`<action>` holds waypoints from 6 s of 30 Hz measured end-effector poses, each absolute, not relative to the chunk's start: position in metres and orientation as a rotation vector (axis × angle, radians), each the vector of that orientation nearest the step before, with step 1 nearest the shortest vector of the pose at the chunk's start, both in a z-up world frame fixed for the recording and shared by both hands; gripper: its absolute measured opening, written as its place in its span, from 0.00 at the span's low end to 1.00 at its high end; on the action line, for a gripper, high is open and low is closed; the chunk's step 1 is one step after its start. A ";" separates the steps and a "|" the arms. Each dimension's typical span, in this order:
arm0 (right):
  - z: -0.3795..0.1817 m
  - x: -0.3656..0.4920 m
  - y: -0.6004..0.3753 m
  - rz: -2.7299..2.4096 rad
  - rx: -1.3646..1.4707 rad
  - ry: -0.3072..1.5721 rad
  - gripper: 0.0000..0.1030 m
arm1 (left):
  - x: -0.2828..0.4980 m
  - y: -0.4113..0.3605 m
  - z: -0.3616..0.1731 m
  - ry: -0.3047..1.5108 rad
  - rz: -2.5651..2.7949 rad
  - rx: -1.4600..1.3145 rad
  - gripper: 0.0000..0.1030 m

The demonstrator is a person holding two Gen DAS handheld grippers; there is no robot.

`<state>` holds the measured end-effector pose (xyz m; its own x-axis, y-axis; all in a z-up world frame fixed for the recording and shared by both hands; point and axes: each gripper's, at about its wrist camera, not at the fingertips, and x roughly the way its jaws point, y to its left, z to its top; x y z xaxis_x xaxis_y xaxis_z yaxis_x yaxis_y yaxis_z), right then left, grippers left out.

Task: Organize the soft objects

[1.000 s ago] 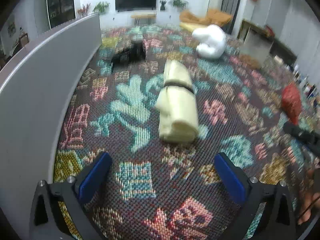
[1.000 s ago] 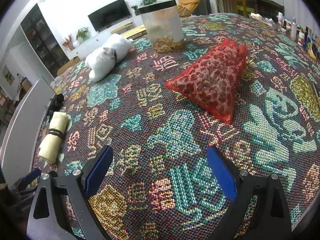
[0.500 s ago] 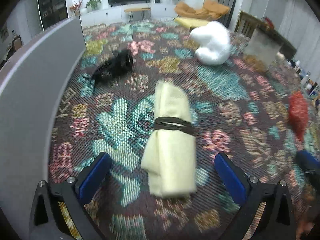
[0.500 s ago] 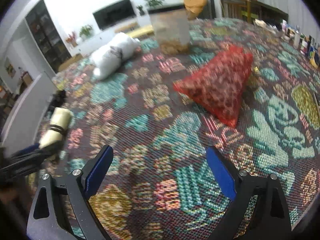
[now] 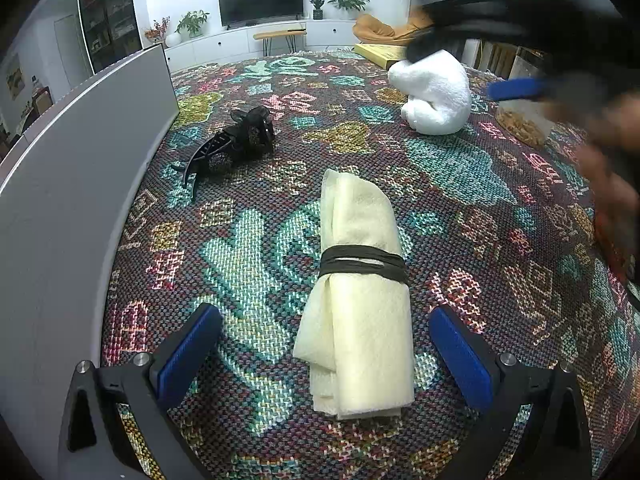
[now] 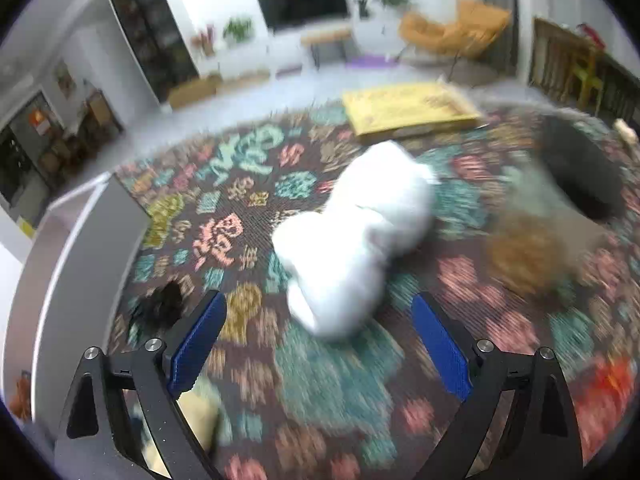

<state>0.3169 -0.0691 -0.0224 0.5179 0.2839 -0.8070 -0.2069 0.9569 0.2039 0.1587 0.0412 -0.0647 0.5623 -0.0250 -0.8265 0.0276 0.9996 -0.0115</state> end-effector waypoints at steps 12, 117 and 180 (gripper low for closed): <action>-0.022 0.209 -0.145 0.427 0.068 0.987 0.32 | 0.160 0.042 -0.065 0.973 -0.032 0.002 1.00; -0.075 0.106 -0.176 -0.056 0.028 0.936 0.93 | 0.112 0.008 -0.061 0.955 -0.156 0.067 1.00; -0.076 0.106 -0.176 -0.058 0.031 0.933 0.93 | 0.112 0.007 -0.061 0.951 -0.155 0.068 1.00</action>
